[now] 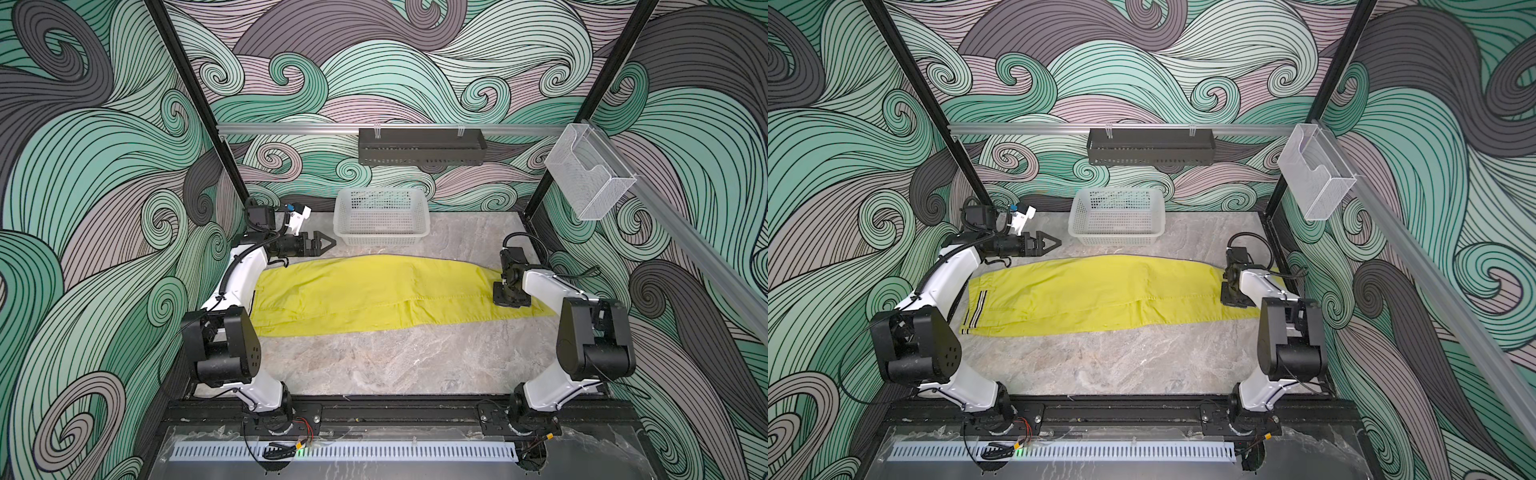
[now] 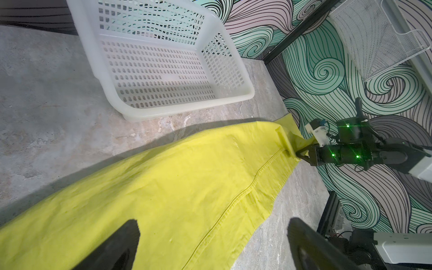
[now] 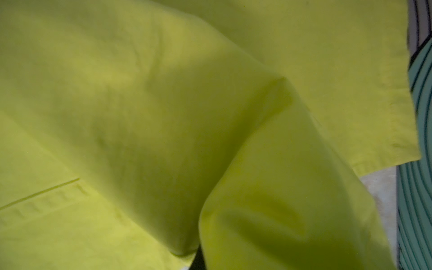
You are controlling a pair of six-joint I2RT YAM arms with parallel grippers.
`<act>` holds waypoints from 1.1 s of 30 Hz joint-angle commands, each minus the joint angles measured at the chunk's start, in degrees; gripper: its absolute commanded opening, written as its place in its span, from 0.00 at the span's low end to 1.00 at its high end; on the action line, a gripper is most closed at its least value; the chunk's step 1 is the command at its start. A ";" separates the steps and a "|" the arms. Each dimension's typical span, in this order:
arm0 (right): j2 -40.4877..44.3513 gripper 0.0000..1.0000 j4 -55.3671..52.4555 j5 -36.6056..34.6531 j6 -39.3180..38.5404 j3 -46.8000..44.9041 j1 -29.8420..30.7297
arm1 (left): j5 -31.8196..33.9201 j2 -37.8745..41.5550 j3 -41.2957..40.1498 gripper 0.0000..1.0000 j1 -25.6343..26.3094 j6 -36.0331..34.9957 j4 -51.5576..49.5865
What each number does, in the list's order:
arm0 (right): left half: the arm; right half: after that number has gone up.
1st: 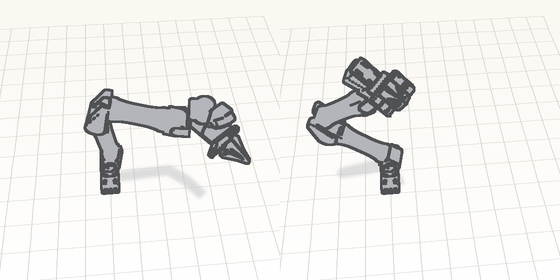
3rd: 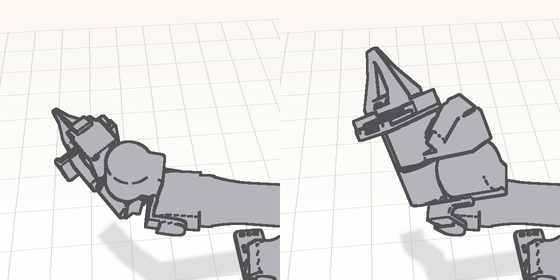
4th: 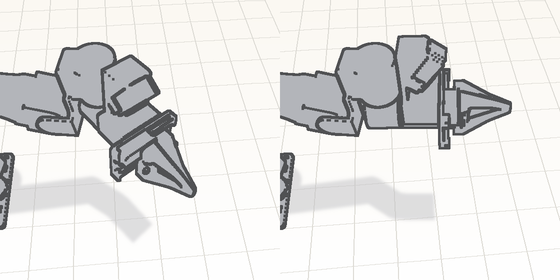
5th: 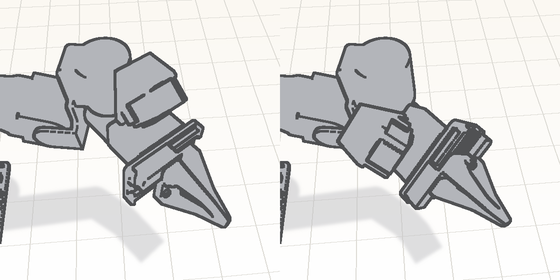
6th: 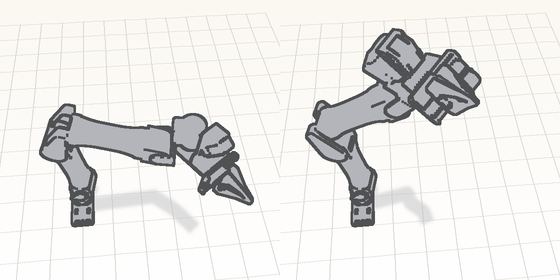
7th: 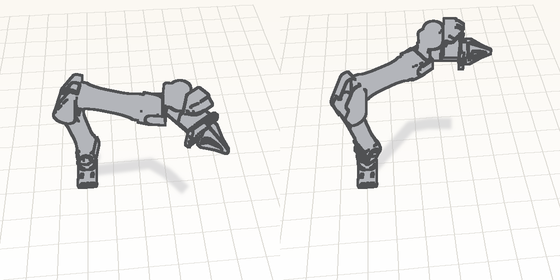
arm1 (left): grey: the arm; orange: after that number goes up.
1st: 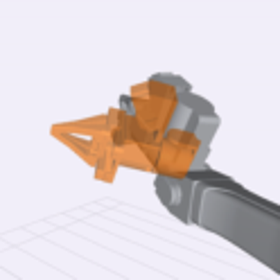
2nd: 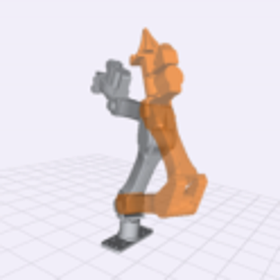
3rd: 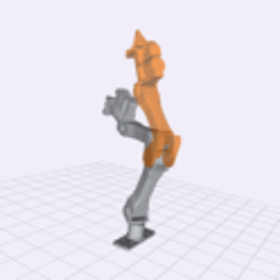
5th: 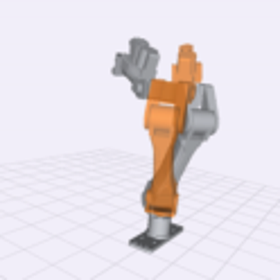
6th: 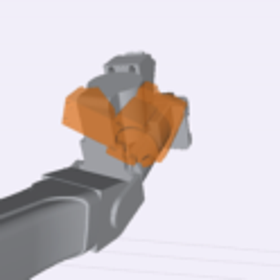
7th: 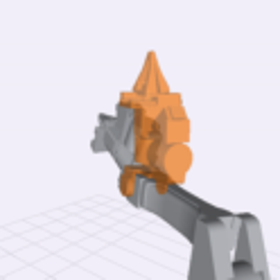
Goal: Roll up the long pants
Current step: Fold the long pant at the center of the board.
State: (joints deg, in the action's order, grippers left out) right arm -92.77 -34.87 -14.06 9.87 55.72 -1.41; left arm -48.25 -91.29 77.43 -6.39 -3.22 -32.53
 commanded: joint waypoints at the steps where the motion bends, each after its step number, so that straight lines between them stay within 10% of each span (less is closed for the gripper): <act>1: 1.49 0.31 -7.05 3.50 5.69 -0.70 0.16 | -1.00 0.51 0.11 0.98 -0.20 0.50 0.58; 9: 17.79 0.55 -5.86 37.94 11.64 -8.98 0.10 | 1.78 0.85 0.28 0.99 -0.16 -1.34 -1.25; 15: 38.51 0.60 -2.38 39.37 30.98 -17.86 -2.46 | 2.50 0.24 0.68 0.99 -0.19 -1.42 -1.33; 20: 50.46 0.57 3.52 40.40 51.79 -30.68 -16.73 | 2.14 -0.56 1.19 0.99 -0.15 -0.91 -0.91; 33: 22.11 0.59 -2.62 4.46 14.28 4.91 -20.67 | 3.16 -2.98 1.65 0.99 -0.19 -1.83 -2.28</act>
State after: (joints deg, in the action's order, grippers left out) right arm -66.61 -36.71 3.20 36.05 56.97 -21.69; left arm -45.50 -93.43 77.45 -6.39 -3.99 -33.17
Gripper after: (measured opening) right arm 0.590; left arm 0.986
